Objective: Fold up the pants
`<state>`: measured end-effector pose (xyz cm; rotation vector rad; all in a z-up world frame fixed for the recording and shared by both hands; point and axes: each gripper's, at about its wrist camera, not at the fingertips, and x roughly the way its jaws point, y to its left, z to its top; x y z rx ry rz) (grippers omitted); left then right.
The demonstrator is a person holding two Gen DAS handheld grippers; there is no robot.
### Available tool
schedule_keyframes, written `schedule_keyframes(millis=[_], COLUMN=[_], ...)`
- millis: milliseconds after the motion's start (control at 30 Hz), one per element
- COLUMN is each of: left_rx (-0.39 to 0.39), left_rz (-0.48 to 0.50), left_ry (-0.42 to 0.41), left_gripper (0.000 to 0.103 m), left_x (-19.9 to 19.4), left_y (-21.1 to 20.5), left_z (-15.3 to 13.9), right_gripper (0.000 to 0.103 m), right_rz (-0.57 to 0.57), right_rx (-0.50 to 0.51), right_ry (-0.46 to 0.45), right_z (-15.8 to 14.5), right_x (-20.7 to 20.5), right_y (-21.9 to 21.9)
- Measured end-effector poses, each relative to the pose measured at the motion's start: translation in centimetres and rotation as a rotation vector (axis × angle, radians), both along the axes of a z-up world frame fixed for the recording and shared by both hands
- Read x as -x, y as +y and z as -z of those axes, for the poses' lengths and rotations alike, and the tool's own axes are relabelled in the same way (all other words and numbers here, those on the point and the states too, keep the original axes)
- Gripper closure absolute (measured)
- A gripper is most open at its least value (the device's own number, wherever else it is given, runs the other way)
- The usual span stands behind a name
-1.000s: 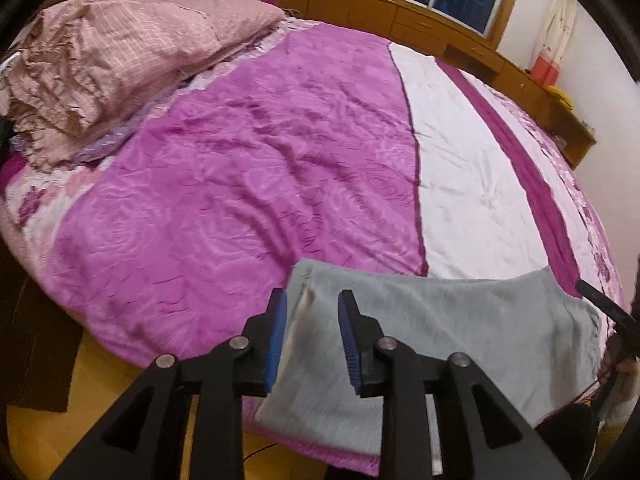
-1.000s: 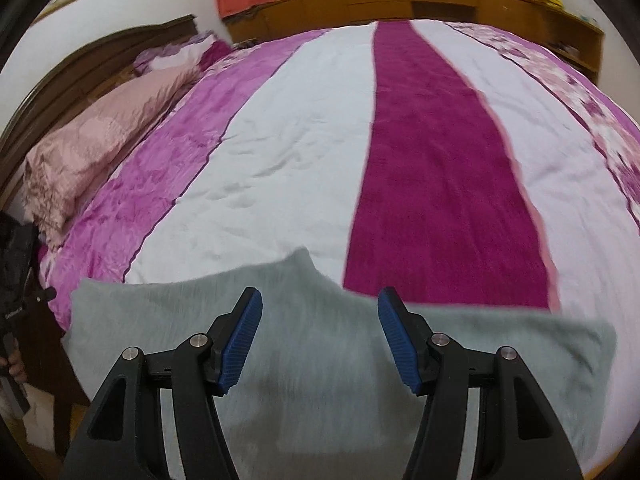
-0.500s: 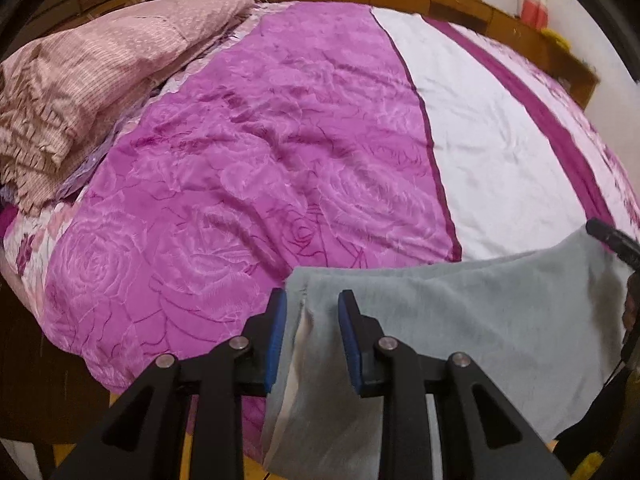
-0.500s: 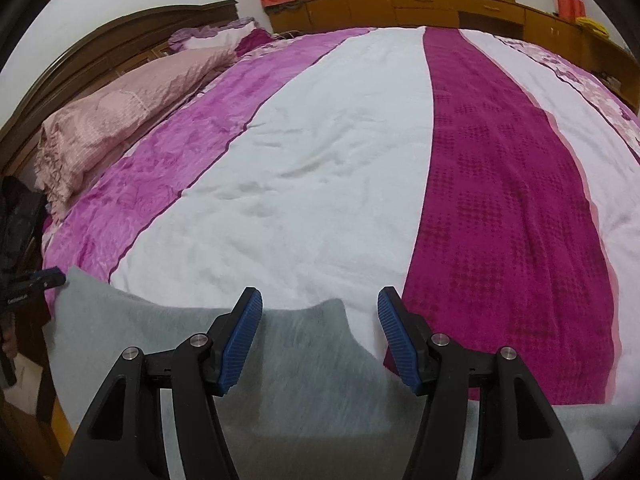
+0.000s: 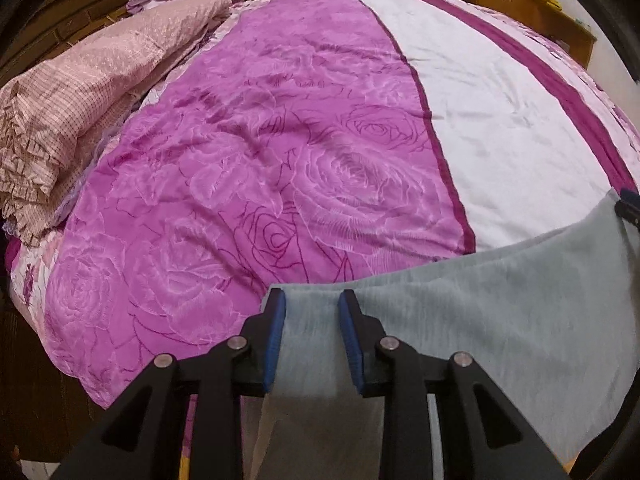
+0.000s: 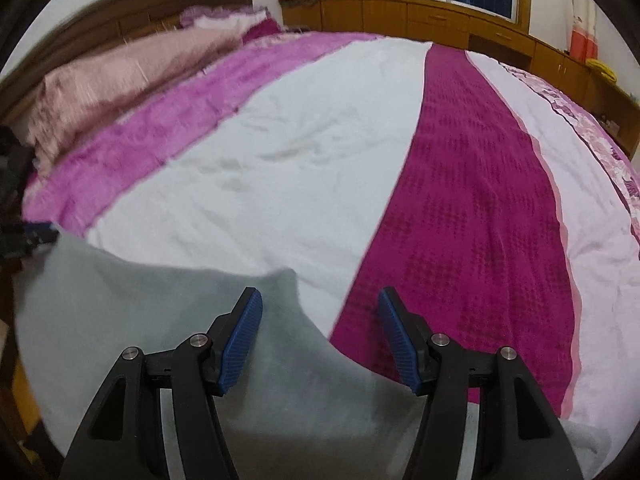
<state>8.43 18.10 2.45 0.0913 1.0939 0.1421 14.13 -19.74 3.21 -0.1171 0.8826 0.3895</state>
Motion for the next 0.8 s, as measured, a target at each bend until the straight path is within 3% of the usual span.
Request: schedule_keyframes(millis=[100, 200, 233, 267, 333, 400, 467, 500, 533, 633, 800], left_rx=[0.002, 0.052, 0.072, 0.084, 0.084, 0.036, -0.027, -0.055, -0.07, -0.073, -0.086], left_rz=[-0.003, -0.039, -0.059, -0.065, -0.084, -0.076, -0.057, -0.052, -0.05, -0.049, -0.071], left_ry=[-0.015, -0.035, -0.046, -0.053, -0.104, -0.15, -0.196, -0.212, -0.218, -0.18, -0.1], left_gripper=[0.074, 0.076, 0.091, 0.097, 0.098, 0.098, 0.098, 0.098, 0.098, 0.098, 0.092], left_x=[0.1, 0.4, 0.6, 0.7, 1.6, 2.3, 2.7, 2.7, 2.5, 1.1, 0.0], left_y=[0.0, 0.6, 1.0, 1.1, 1.1, 0.5, -0.4, -0.7, -0.7, -0.2, 0.8], left_z=[0.3, 0.3, 0.3, 0.1, -0.8, -1.9, -3.3, -3.8, -4.1, -3.1, 1.1], right_gripper=[0.049, 0.047, 0.046, 0.045, 0.045, 0.047, 0.072, 0.093, 0.098, 0.102, 0.102], right_rz=[-0.002, -0.007, -0.008, -0.007, -0.007, -0.007, -0.017, -0.025, -0.024, -0.017, -0.003], right_rx=[-0.002, -0.001, 0.0, 0.0, -0.004, -0.022, -0.08, -0.117, -0.148, -0.128, -0.125], right_ry=[0.037, 0.043, 0.042, 0.042, 0.04, 0.04, 0.055, 0.064, 0.071, 0.034, 0.062], right_z=[0.9, 1.3, 1.4, 1.5, 1.6, 1.6, 1.6, 1.5, 1.4, 1.0, 1.9], right_x=[-0.6, -0.9, -1.1, -1.0, -1.0, -0.8, -0.7, -0.7, -0.6, -0.3, -0.8], right_y=[-0.1, 0.1, 0.2, 0.3, 0.3, 0.1, -0.3, -0.5, -0.7, -0.4, -0.3])
